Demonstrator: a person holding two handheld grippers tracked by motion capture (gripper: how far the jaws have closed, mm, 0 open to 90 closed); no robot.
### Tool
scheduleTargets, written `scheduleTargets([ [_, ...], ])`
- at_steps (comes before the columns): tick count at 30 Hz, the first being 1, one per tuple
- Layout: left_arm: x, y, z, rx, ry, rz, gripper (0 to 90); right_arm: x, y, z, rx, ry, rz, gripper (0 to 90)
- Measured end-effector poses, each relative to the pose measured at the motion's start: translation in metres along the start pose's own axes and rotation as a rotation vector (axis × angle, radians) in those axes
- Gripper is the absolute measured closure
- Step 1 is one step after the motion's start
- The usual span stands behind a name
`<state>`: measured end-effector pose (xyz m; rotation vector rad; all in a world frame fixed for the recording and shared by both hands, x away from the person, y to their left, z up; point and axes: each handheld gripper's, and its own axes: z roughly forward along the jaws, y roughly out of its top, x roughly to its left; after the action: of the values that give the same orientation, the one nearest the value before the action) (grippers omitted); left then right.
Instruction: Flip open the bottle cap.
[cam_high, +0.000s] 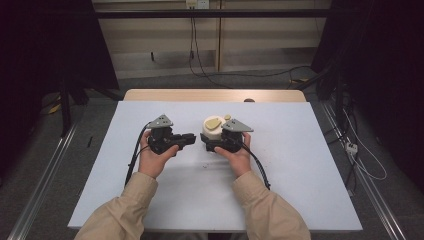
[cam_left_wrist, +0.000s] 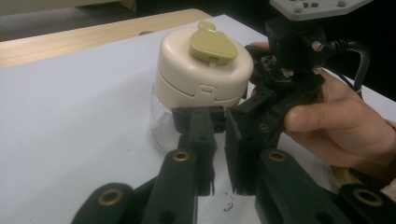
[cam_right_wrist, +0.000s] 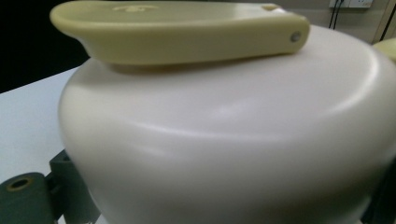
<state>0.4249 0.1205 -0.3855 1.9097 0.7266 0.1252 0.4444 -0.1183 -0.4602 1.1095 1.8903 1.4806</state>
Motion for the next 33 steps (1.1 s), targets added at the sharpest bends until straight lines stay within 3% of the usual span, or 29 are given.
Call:
scheduleTargets([
  [6, -0.001, 0.006, 0.005, 0.008, -0.012, 0.019, 89.9, 0.000, 0.000, 0.000, 0.000, 0.000, 0.001, 6.3],
  [12, 0.000, 0.012, 0.011, 0.021, -0.009, 0.013, 90.0, 0.000, 0.000, 0.000, 0.000, 0.000, 0.001, 6.3],
  [14, -0.001, 0.014, 0.013, 0.042, 0.006, 0.029, 90.0, 0.000, 0.000, 0.000, 0.000, 0.000, 0.002, 6.3],
  [21, 0.000, 0.017, 0.016, 0.048, 0.028, 0.030, 90.0, 0.000, 0.000, 0.000, 0.000, 0.000, 0.001, 6.3],
  [33, -0.002, 0.027, 0.029, 0.077, 0.029, 0.049, 90.0, 0.000, 0.000, 0.000, 0.001, -0.001, 0.001, 6.3],
])
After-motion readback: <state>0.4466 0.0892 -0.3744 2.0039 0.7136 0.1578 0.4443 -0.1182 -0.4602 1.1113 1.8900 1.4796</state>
